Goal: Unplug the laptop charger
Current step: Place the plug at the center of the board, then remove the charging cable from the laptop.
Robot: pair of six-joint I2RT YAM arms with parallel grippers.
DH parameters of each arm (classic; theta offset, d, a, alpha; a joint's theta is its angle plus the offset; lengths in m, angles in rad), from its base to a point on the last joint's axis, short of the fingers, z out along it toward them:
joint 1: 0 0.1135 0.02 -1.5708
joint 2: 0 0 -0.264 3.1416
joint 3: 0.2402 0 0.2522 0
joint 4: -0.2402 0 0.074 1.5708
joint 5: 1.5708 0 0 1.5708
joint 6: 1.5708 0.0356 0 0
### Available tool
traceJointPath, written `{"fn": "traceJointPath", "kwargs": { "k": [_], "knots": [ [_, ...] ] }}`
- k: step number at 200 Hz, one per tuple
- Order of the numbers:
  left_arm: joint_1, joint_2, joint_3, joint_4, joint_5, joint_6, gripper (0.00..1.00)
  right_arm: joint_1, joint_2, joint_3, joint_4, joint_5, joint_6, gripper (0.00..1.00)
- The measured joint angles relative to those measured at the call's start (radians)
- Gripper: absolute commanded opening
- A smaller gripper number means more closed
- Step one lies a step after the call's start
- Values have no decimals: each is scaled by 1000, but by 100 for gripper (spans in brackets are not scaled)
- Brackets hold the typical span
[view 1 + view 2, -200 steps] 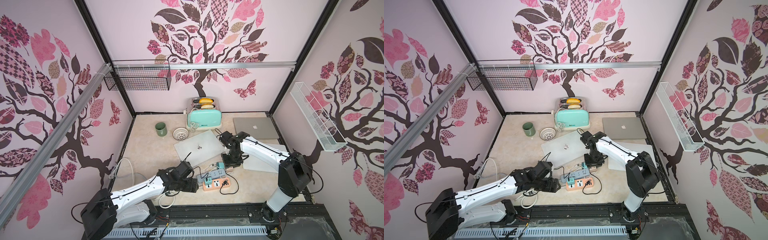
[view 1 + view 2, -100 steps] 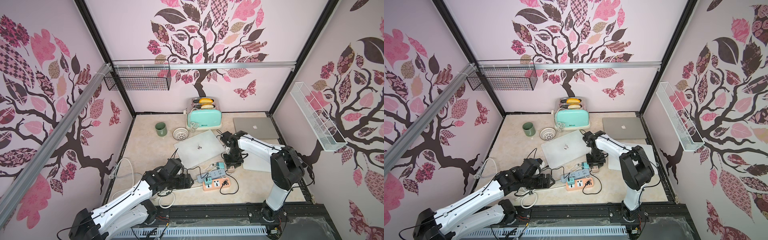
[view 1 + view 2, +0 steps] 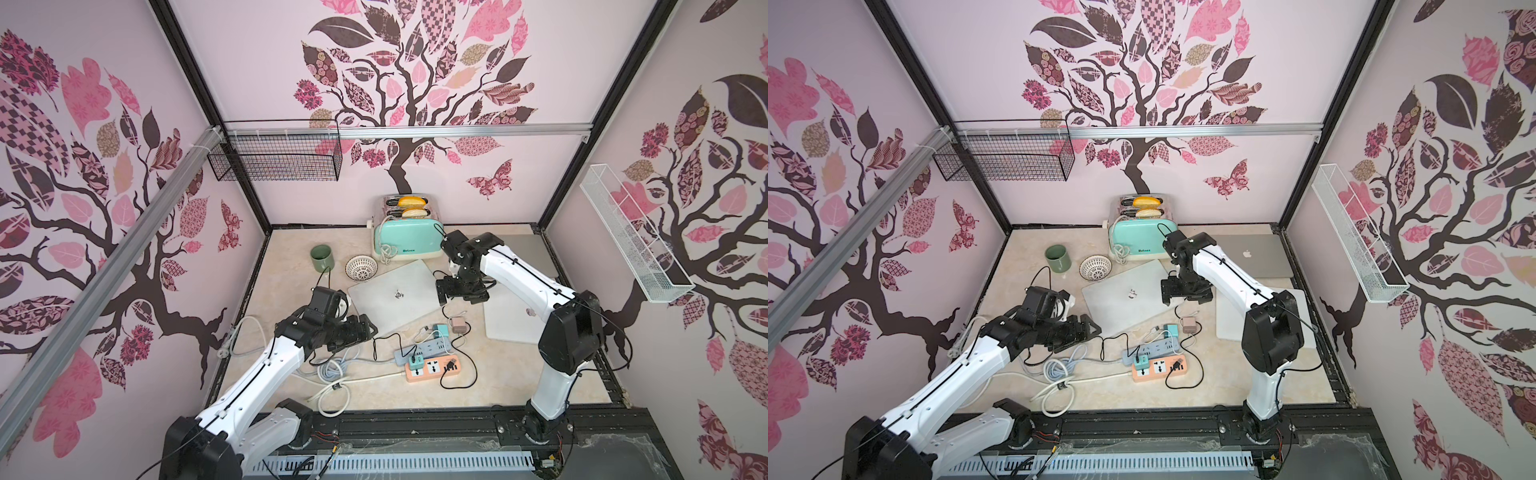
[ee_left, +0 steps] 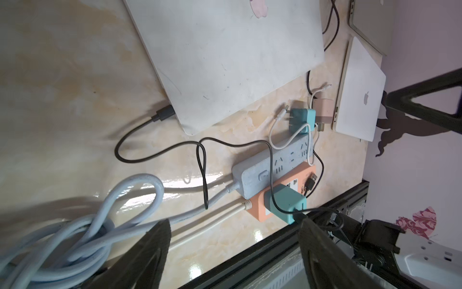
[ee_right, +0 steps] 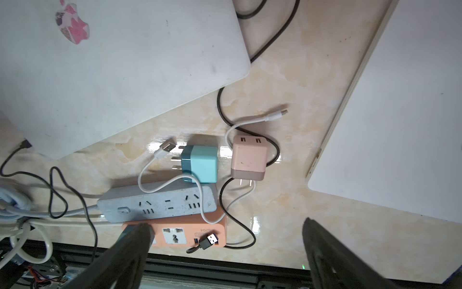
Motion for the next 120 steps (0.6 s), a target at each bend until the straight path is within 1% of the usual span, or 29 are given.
{"fn": "traceJointPath", "kwargs": {
  "k": [20, 39, 63, 90, 120],
  "knots": [
    [39, 50, 19, 6, -11, 23, 80, 6, 0, 22, 35, -71, -8, 99],
    [84, 98, 24, 32, -13, 37, 77, 23, 0, 13, 121, -179, -11, 99],
    [131, 204, 24, 60, -15, 69, 75, 64, 15, -7, 224, -292, -8, 100],
    [135, 309, 20, 73, -14, 97, 71, 117, 91, -12, 319, -360, -2, 99],
    [135, 335, -1, 84, -10, 113, 66, 163, 149, -83, 437, -409, 25, 100]
  ]
}}
